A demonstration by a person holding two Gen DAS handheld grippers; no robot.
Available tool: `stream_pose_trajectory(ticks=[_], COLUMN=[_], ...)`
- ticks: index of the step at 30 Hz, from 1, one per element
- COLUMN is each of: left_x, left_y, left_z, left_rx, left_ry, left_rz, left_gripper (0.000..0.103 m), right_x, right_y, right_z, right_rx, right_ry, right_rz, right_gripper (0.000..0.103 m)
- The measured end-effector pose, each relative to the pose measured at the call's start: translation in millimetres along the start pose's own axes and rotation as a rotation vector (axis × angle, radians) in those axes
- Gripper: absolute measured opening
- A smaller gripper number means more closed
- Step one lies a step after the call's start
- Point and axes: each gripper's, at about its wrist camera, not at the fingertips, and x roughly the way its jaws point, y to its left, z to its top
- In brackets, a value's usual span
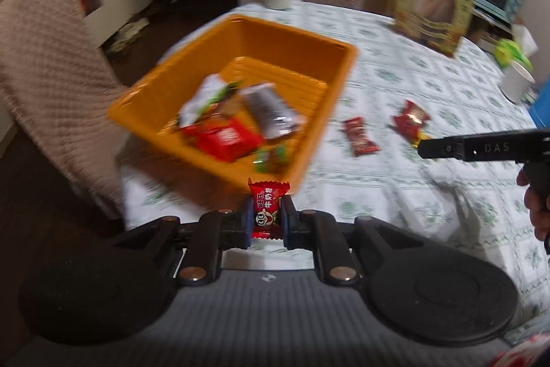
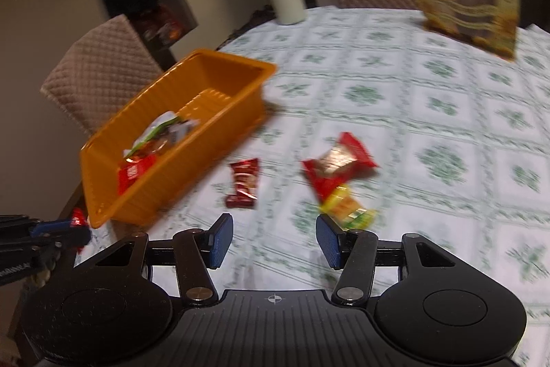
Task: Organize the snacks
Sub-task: 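Grasp the red candy with the left gripper while the right gripper grasps the dark red candy, then carry both candies over the orange tray and open both grippers to drop them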
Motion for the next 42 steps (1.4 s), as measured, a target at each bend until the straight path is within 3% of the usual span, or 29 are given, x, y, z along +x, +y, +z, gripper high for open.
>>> stream_pose_trajectory(ticks=[17, 31, 33, 35, 38, 42], left_x=[-12.1, -9.4, -8.6, -7.3, -4.9, -2.6], left_y=[66.6, 96.7, 101.9, 106.5, 110.8, 114.8], left_z=[7.9, 17.0, 18.3, 20.4, 23.1, 29.2], left_rx=[-0.109, -0.113, -0.111, -0.109, -0.105, -0.089], left_ry=[-0.036, -0.038, -0.037, -0.036, -0.039, -0.045], left_rz=[0.105, 0.129, 0.129, 0.125, 0.116, 0.096], left_gripper=[0.014, 0.014, 0.014, 0.014, 0.014, 0.014], right_x=[64.9, 104.9, 107.7, 109.4, 109.9, 110.0], right_y=[40.0, 49.1, 52.8, 55.7, 56.3, 56.4], right_z=[7.3, 12.0, 10.6, 9.3, 9.2, 11.1], right_rx=[-0.115, -0.206, -0.227, -0.252, -0.242, -0.233], right_ry=[-0.002, -0.009, -0.014, -0.02, -0.023, -0.011], right_rz=[-0.01, -0.135, -0.156, -0.179, -0.193, -0.197], right_gripper=[0.054, 0.054, 0.05, 0.037, 0.026, 0.025])
